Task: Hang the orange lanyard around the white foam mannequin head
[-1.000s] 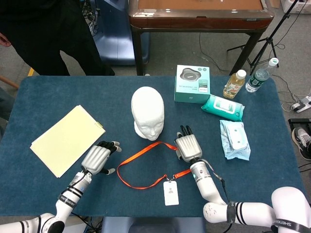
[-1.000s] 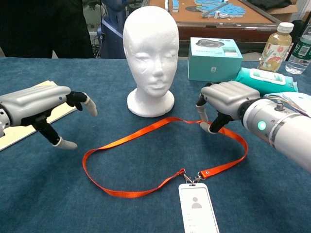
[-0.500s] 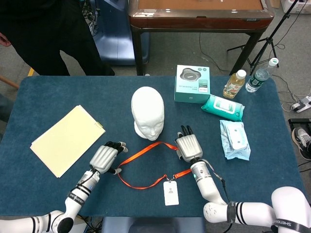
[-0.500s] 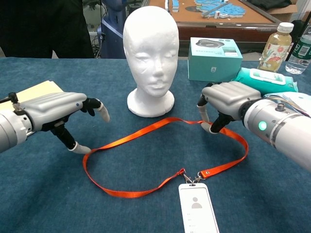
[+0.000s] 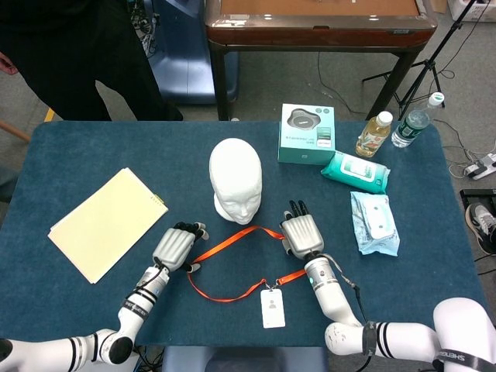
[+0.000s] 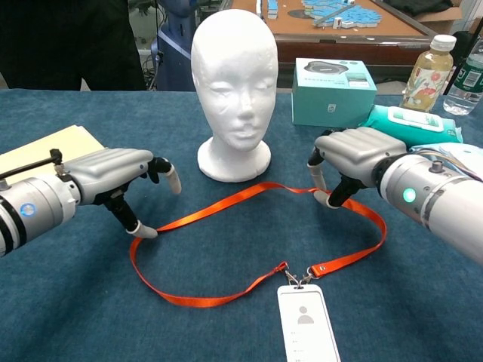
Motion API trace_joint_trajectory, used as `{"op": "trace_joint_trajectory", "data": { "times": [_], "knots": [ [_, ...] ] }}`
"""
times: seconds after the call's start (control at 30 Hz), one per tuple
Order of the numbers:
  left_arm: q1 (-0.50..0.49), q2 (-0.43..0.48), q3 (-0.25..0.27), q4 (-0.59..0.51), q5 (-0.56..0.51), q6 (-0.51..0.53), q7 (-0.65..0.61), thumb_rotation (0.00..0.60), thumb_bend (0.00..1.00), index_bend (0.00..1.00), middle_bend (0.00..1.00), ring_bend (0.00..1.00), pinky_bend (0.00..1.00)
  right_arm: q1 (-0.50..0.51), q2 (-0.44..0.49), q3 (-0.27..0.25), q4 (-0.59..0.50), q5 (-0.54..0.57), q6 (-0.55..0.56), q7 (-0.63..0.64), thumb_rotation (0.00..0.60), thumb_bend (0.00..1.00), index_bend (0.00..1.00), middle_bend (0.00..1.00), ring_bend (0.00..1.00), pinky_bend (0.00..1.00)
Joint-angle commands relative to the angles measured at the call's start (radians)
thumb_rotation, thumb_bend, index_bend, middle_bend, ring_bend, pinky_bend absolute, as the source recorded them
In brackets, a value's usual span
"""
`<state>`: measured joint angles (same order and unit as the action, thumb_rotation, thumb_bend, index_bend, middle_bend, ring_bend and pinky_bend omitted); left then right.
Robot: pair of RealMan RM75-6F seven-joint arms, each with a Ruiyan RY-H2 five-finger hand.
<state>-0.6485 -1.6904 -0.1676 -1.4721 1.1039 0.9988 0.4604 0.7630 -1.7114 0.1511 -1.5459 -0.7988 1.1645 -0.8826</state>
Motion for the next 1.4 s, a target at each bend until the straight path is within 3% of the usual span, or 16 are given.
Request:
{"op": "trace_joint_trajectory", "data": {
  "times": [0.03,0.43,0.67,1.07,1.4],
  "knots": [
    [-0.002,-0.011,0.004,0.018,-0.008,0.005,0.001,0.6,0.11,0.34,0.2,0.23,0.19,0.0,0.0,0.0,0.0,0.0,0.0,0.001,0.6,0.51,0.62,0.28,0.06,0.05],
    [0.009,-0.029,0.026,0.046,-0.017,0.032,0.005,0.6,0.11,0.37,0.22,0.23,0.19,0.002,-0.005,-0.004,-0.002,0.003,0.003,-0.004,0.6,0.51,0.62,0.28,0.07,0.05],
    [0.012,-0.039,0.026,0.063,-0.018,0.037,-0.008,0.6,0.12,0.46,0.25,0.23,0.19,0.003,-0.005,-0.004,-0.007,0.004,0.006,-0.006,0.6,0.51,0.62,0.28,0.07,0.05],
    [0.01,-0.052,0.019,0.09,-0.031,0.04,-0.011,0.6,0.24,0.53,0.28,0.23,0.19,0.005,-0.006,0.0,-0.008,0.013,0.005,-0.004,0.6,0.51,0.62,0.28,0.07,0.05],
    [0.01,-0.058,0.023,0.103,-0.037,0.034,-0.01,0.6,0.25,0.56,0.29,0.23,0.19,0.008,-0.006,-0.001,-0.011,0.022,0.003,-0.009,0.6,0.51,0.62,0.28,0.08,0.05]
  ]
}}
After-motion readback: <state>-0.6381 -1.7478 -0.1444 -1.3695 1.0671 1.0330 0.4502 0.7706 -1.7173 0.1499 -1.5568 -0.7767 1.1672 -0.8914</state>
